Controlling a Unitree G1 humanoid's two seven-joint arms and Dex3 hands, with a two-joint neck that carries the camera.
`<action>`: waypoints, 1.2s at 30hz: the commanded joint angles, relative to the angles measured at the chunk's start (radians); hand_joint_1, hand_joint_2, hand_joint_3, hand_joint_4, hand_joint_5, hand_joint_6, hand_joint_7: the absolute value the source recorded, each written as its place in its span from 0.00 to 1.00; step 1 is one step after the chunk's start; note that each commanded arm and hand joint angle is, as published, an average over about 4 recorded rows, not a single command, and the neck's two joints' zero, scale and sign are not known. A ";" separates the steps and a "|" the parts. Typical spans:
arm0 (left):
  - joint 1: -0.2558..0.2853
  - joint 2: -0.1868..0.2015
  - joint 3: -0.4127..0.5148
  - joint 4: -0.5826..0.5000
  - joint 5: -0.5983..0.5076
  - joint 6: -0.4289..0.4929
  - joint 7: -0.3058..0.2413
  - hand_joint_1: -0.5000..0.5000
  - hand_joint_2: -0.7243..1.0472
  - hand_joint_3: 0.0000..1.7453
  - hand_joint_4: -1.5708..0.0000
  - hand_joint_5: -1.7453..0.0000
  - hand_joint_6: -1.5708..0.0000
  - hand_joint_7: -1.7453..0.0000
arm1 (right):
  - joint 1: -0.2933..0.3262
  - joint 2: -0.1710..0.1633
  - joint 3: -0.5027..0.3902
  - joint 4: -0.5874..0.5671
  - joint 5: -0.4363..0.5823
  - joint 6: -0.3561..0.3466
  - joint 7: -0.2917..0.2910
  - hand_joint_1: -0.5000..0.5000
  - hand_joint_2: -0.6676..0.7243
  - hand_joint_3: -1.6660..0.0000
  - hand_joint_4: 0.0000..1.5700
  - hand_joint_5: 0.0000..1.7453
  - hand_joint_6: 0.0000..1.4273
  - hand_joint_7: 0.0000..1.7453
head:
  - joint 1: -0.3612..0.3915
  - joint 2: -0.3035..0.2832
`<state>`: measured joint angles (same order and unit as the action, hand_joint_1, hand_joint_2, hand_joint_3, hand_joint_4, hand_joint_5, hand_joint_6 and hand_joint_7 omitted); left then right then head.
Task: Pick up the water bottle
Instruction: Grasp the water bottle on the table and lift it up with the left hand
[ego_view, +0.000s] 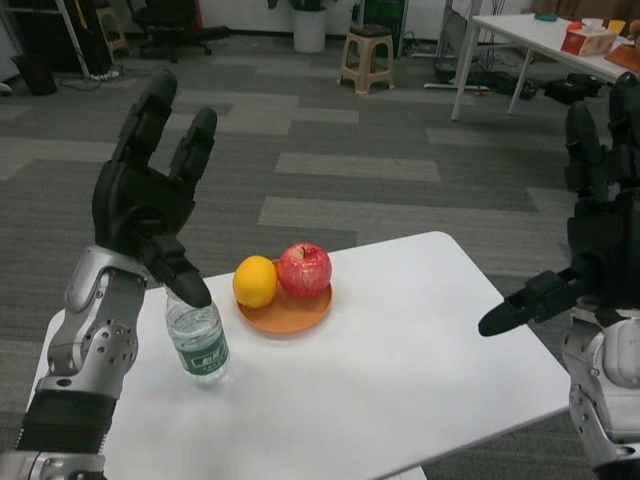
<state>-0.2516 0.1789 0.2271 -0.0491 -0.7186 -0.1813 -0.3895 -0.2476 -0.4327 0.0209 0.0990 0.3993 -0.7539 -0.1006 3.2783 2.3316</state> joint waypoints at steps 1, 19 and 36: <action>0.014 0.010 0.010 0.002 0.001 -0.012 0.000 0.00 0.20 0.05 1.00 1.00 1.00 0.91 | -0.001 -0.006 -0.001 -0.002 0.010 -0.002 -0.004 0.25 1.00 1.00 0.00 0.00 0.00 0.00 | 0.019 -0.055; 0.064 0.014 0.073 -0.071 -0.015 -0.013 0.001 0.00 0.20 0.05 1.00 1.00 1.00 0.92 | 0.005 -0.012 0.001 0.012 0.012 -0.001 -0.004 0.25 1.00 1.00 0.00 0.00 0.00 0.00 | 0.172 -0.208; 0.099 0.014 0.187 -0.125 -0.028 -0.012 0.006 0.00 0.20 0.01 1.00 1.00 1.00 0.88 | -0.005 -0.018 0.008 0.052 0.012 -0.001 -0.004 0.25 1.00 1.00 0.00 0.00 0.00 0.00 | 0.436 -0.170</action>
<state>-0.1689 0.1827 0.3963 -0.1642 -0.7374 -0.1890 -0.3881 -0.2444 -0.4410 0.0277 0.1398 0.3994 -0.7538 -0.1007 3.7085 2.1607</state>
